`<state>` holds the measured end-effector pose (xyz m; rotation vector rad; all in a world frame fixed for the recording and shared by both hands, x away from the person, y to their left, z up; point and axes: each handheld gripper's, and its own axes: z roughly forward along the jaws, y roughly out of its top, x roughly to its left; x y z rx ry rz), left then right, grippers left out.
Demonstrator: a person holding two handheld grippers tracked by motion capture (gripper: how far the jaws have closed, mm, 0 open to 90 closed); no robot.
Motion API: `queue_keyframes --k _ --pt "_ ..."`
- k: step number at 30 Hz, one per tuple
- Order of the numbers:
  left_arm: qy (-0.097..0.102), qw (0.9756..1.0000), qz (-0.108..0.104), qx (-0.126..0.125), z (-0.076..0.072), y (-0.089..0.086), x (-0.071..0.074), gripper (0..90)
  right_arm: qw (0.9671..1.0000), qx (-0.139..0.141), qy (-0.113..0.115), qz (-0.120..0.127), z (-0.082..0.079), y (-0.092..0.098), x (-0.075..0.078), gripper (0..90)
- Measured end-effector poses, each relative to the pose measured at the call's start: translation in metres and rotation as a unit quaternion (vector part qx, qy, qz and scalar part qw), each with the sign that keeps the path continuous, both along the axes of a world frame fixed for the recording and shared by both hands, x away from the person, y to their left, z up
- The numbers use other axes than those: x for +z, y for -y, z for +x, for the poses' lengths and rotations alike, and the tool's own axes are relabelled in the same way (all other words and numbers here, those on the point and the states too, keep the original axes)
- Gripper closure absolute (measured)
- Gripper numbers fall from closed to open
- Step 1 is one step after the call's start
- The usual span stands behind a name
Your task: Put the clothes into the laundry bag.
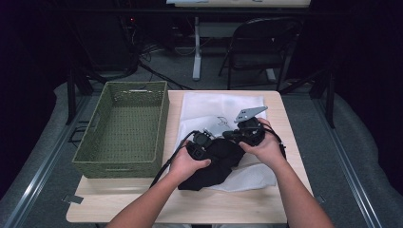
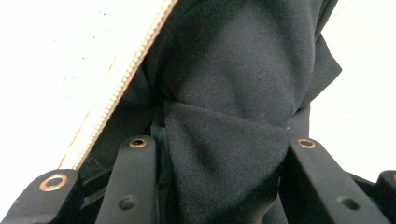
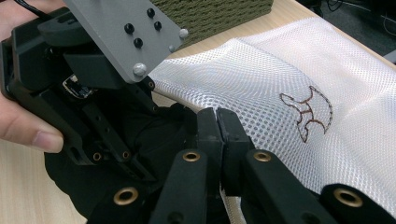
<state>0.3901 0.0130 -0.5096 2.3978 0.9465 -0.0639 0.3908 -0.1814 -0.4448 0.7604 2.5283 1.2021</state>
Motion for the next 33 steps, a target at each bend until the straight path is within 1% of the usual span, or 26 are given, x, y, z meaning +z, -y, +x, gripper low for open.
queue_keyframes --k 2,5,6,9,12,13,18,19,22,24,26,27,29,33 --pt "0.002 1.0000 -0.002 0.003 0.000 0.000 -0.002 60.7 1.0000 -0.002 0.003 -0.003 -0.001 0.000 -0.001 89.3" --pt "0.003 1.0000 0.003 0.003 -0.001 0.001 -0.005 60.3 1.0000 -0.005 0.002 -0.001 -0.002 0.000 -0.004 89.3" --pt "0.001 1.0000 0.004 0.006 -0.001 0.001 -0.005 60.2 1.0000 -0.007 0.001 0.001 -0.003 0.000 -0.006 89.3" --pt "0.006 0.9999 0.010 0.006 -0.001 0.002 -0.008 59.5 0.9999 -0.008 -0.002 0.005 -0.004 0.001 -0.009 89.3" --pt "0.009 0.9999 0.010 0.011 -0.002 0.004 -0.010 58.8 0.9998 -0.011 -0.006 0.013 -0.005 0.002 -0.012 89.3" --pt "0.009 0.9998 0.011 0.010 -0.001 0.004 -0.010 58.7 0.9998 -0.011 -0.004 0.013 -0.005 0.003 -0.013 89.3" --pt "0.012 0.9997 0.017 0.011 -0.001 0.005 -0.012 55.8 0.9999 -0.008 -0.003 0.008 -0.005 0.001 -0.015 89.3" --pt "0.009 0.9998 0.014 0.014 -0.001 0.006 -0.013 54.8 0.9999 -0.008 -0.002 0.007 -0.005 0.001 -0.015 89.3" --pt "0.011 0.9997 0.023 0.006 -0.001 0.007 -0.014 51.1 0.9999 -0.008 -0.004 0.009 -0.005 0.001 -0.016 89.3" --pt "0.016 0.9994 0.029 0.011 -0.002 0.008 -0.014 48.4 0.9999 -0.009 -0.004 0.009 -0.006 0.001 -0.017 89.3" --pt "0.018 0.9991 0.033 0.021 -0.003 0.008 -0.014 45.4 1.0000 -0.007 -0.002 0.006 -0.006 0.000 -0.017 89.3" --pt "0.021 0.9990 0.034 0.020 -0.003 0.008 -0.015 44.2 0.9999 -0.008 -0.001 0.006 -0.006 0.000 -0.017 89.3" --pt "0.026 0.9987 0.040 0.017 -0.003 0.009 -0.015 44.0 0.9999 -0.009 -0.001 0.007 -0.006 0.001 -0.017 89.3" --pt "0.029 0.9984 0.047 0.015 -0.003 0.010 -0.016 43.7 0.9999 -0.009 -0.001 0.008 -0.007 0.002 -0.018 89.3"
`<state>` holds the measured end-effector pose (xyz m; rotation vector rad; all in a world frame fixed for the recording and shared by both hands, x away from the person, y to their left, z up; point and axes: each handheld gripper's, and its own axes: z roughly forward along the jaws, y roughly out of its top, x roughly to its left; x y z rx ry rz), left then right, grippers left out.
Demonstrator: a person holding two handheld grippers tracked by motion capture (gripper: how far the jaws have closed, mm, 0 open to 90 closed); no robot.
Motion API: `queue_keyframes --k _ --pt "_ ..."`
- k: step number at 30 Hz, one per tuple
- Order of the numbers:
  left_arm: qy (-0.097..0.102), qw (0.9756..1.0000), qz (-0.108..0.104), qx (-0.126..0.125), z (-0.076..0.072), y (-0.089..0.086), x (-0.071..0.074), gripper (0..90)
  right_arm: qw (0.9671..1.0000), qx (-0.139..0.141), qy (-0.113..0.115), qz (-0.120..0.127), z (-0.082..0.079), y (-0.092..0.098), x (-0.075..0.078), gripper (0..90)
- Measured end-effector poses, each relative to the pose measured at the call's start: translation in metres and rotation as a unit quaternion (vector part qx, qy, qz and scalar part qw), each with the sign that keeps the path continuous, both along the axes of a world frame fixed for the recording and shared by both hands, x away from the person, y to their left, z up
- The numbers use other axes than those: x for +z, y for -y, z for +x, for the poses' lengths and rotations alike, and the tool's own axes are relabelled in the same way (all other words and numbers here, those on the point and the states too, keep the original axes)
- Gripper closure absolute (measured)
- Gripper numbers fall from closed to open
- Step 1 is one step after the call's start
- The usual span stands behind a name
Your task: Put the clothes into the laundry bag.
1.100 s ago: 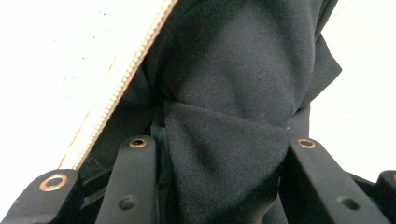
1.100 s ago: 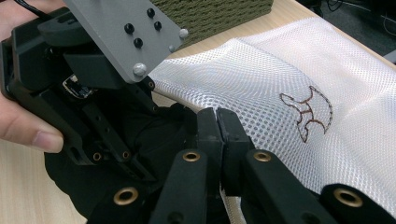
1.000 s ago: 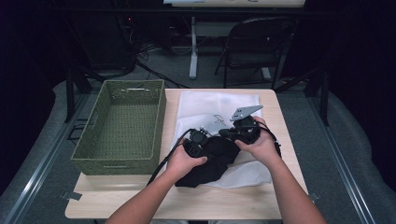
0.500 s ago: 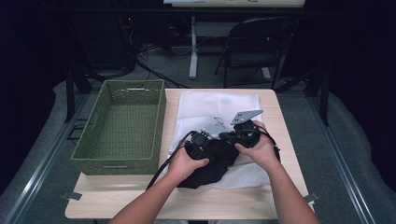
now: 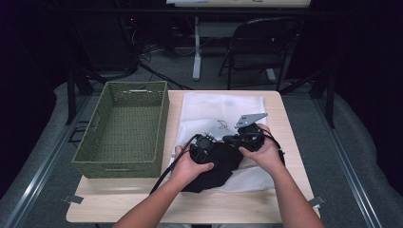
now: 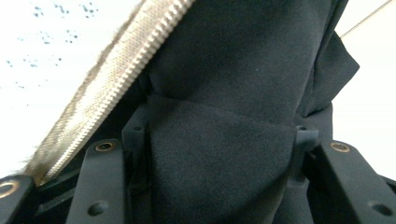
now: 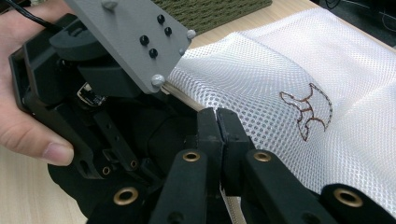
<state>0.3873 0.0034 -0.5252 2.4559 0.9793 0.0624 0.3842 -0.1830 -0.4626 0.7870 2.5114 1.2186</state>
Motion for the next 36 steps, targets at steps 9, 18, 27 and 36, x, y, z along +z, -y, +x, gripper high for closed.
queue_keyframes --k 9,18,27,36 --pt "-0.005 0.9999 0.007 0.010 0.000 0.001 0.000 37.7 1.0000 -0.001 -0.001 0.003 0.001 0.000 -0.002 89.3" --pt "0.003 0.9997 -0.022 0.013 -0.003 -0.006 0.012 27.9 1.0000 -0.004 -0.003 0.007 0.002 0.001 -0.003 89.3" --pt "0.016 0.9988 -0.046 0.001 -0.012 -0.013 0.037 28.7 1.0000 -0.005 -0.004 0.006 0.002 0.001 -0.003 89.3" --pt "0.023 0.9982 -0.055 -0.007 -0.021 -0.018 0.056 28.9 1.0000 -0.005 -0.004 0.005 0.002 0.001 -0.004 89.3"
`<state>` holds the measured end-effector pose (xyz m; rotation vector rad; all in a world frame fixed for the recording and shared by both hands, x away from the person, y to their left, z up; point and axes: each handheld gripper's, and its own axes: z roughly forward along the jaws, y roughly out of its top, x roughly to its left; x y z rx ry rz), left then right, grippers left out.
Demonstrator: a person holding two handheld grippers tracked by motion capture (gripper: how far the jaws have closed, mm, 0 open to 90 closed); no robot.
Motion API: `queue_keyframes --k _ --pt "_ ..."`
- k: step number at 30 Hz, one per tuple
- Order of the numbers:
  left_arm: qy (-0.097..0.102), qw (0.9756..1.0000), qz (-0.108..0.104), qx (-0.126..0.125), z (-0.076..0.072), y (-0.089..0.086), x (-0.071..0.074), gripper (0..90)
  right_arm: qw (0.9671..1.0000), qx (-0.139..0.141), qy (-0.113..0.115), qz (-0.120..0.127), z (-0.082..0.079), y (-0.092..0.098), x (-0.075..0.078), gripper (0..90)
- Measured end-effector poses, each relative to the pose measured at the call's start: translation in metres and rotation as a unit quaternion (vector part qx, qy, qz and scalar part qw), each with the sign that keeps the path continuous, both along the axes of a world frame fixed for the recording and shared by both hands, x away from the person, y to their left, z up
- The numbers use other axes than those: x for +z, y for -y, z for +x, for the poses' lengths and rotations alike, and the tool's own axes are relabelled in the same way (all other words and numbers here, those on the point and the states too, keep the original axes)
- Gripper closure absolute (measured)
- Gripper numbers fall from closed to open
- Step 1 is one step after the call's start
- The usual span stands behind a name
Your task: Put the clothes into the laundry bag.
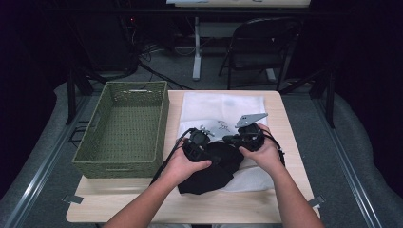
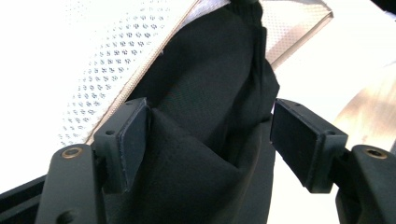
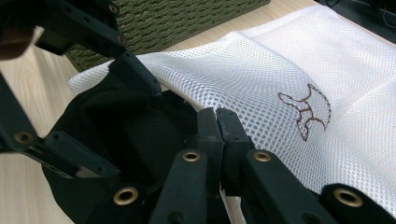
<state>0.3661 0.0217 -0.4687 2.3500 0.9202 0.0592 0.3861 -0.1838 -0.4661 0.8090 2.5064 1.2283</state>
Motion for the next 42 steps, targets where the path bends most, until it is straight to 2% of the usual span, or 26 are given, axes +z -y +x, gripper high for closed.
queue_keyframes --k 10,15,18,25,33,36,42 --pt "0.014 0.9999 -0.006 0.000 -0.002 -0.011 0.016 29.0 1.0000 0.001 0.001 -0.003 0.000 -0.001 0.000 89.3" --pt "0.028 0.9995 -0.007 0.014 -0.003 -0.023 0.022 29.0 1.0000 0.002 0.002 -0.004 -0.001 -0.001 0.000 89.3" --pt "0.028 0.9993 -0.014 0.021 -0.003 -0.031 0.025 29.0 1.0000 0.002 0.003 -0.004 -0.001 -0.001 0.000 89.3" --pt "0.027 0.9993 -0.016 0.021 -0.009 -0.042 0.027 29.2 1.0000 0.001 0.002 -0.004 -0.001 -0.002 0.000 89.3" --pt "0.025 0.9993 -0.024 0.016 -0.027 -0.054 0.016 29.9 1.0000 0.001 0.002 -0.004 -0.001 -0.002 0.000 89.3" --pt "0.025 0.9995 -0.016 0.012 -0.032 -0.057 0.010 29.9 1.0000 0.001 0.002 -0.004 -0.001 -0.002 0.000 89.3" --pt "0.007 0.9999 -0.013 0.004 -0.036 -0.060 -0.009 29.9 1.0000 0.001 0.002 -0.005 -0.001 -0.002 0.000 89.3"
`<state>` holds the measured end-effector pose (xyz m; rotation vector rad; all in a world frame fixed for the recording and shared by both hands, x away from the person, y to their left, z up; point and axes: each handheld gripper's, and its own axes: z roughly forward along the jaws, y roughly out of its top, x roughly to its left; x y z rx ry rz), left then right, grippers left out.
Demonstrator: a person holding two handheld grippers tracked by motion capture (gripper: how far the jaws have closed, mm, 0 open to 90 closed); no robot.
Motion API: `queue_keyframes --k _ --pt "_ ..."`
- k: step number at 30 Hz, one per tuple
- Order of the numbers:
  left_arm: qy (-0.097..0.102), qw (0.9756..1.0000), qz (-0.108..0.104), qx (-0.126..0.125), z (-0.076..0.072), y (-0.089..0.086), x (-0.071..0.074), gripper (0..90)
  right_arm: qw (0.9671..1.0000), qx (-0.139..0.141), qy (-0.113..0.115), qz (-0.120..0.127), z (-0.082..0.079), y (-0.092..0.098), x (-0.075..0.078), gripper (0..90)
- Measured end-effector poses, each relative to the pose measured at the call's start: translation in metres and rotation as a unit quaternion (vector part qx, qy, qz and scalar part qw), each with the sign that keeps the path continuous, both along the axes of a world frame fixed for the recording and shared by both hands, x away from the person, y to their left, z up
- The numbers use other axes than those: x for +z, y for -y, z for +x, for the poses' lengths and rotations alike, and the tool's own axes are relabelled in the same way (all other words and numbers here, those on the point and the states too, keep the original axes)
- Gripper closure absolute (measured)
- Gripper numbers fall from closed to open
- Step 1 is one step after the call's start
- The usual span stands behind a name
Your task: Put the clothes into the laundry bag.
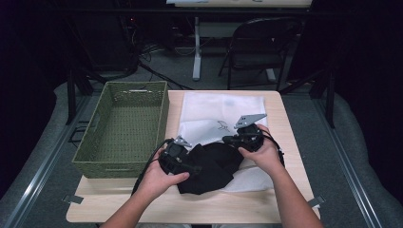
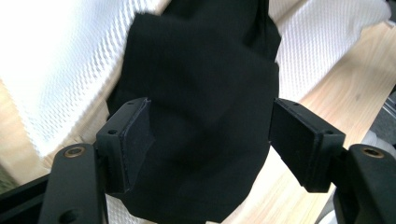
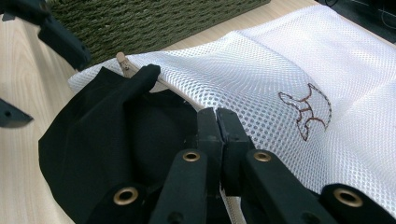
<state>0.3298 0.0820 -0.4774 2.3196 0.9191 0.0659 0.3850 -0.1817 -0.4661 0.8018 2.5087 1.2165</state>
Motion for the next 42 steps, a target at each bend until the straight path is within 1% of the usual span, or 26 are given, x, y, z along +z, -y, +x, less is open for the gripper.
queue_keyframes --k 2,4,6,7,9,12,13,14,15,20,25,30,36,38,42 --pt "-0.008 1.0000 -0.001 -0.001 0.000 0.001 -0.008 29.9 1.0000 -0.001 0.000 0.000 0.000 0.000 0.000 89.3" --pt "-0.007 0.9999 0.009 -0.005 0.000 0.002 -0.015 29.9 1.0000 0.000 0.001 0.000 0.000 0.000 0.000 89.3" --pt "-0.008 0.9999 0.015 -0.002 0.001 0.003 -0.023 29.8 1.0000 0.000 0.001 -0.001 -0.001 0.000 0.000 89.3" --pt "-0.014 0.9998 0.014 -0.001 0.002 0.003 -0.026 29.7 1.0000 0.000 0.001 -0.001 -0.001 0.000 0.000 89.3" --pt "-0.016 0.9997 0.018 0.002 0.004 0.005 -0.032 29.7 1.0000 0.001 0.002 -0.001 -0.001 0.000 0.001 89.3" --pt "-0.021 0.9997 0.016 0.001 0.007 0.008 -0.036 29.5 1.0000 0.001 0.002 -0.001 -0.001 -0.001 0.001 89.3" --pt "-0.020 0.9996 0.019 0.003 0.008 0.009 -0.038 29.5 1.0000 0.001 0.002 -0.001 -0.001 -0.001 0.001 89.3" --pt "-0.018 0.9996 0.023 0.002 0.009 0.009 -0.039 29.6 1.0000 0.000 0.002 -0.001 -0.002 -0.001 0.001 89.3" --pt "-0.021 0.9996 0.021 0.003 0.010 0.010 -0.041 29.6 1.0000 0.000 0.002 -0.002 -0.002 -0.001 0.001 89.3" --pt "-0.020 0.9995 0.025 0.003 0.014 0.014 -0.045 29.4 1.0000 0.002 0.003 -0.002 -0.002 -0.001 0.001 89.3" --pt "-0.027 0.9993 0.026 0.003 0.019 0.017 -0.049 29.8 1.0000 0.003 0.004 -0.003 -0.002 -0.002 0.001 89.3" --pt "-0.026 0.9993 0.027 0.000 0.022 0.017 -0.053 33.7 1.0000 0.004 0.004 -0.004 -0.003 -0.003 0.001 89.3" --pt "-0.028 0.9992 0.029 0.001 0.024 0.018 -0.057 42.2 1.0000 0.004 0.005 -0.003 -0.003 -0.003 0.001 89.3" --pt "-0.024 0.9993 0.029 0.002 0.024 0.018 -0.058 44.8 1.0000 0.004 0.004 -0.003 -0.003 -0.003 0.001 89.3" --pt "-0.022 0.9993 0.029 0.003 0.025 0.018 -0.059 45.9 1.0000 0.005 0.005 -0.003 -0.003 -0.004 0.001 89.3"
